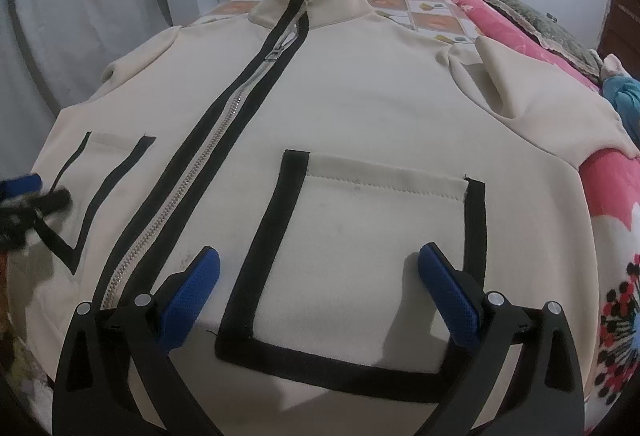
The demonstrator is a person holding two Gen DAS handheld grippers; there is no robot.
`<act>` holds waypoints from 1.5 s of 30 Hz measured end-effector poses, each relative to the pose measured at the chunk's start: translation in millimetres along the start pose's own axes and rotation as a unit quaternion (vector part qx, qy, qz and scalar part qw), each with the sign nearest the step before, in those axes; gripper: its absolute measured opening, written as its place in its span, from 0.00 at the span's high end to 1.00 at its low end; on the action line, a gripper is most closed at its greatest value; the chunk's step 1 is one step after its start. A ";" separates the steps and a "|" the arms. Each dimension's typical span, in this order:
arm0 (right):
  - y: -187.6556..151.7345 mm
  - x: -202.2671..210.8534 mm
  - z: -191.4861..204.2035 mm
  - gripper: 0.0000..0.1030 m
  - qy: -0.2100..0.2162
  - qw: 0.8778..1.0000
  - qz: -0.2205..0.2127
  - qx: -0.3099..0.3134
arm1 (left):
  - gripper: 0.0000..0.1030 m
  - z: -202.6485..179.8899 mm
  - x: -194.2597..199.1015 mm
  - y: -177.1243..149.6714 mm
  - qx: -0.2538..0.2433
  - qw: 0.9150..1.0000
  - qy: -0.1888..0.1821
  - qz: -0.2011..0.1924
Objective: Fold large clothes
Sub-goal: 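Grasp the jacket side edge with the left gripper and lift it, then fold the held side over the jacket front with the left gripper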
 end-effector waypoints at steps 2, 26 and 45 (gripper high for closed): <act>0.4 -0.3 0.1 0.06 0.000 1.000 0.004 -0.001 | 0.07 18.0 8.0 11.0 0.020 1.000 -0.005 -0.022; 30.8 -21.9 70.4 0.06 0.030 0.997 0.052 0.056 | 0.09 210.3 -218.3 -7.3 0.570 0.680 -0.377 0.267; 47.1 -28.6 79.4 0.06 0.042 0.997 0.039 0.042 | 0.93 253.9 -210.6 51.5 0.523 0.799 -0.250 0.164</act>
Point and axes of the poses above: each gripper's, at about its wrist camera, not at the fingertips, and x roughly against the way its jaws point, z to its left, y to its top, the point moved 5 cm from there along -x, roughly the way its jaws point, and after that the axes turned 8 degrees about y, right-handed, at the moved point
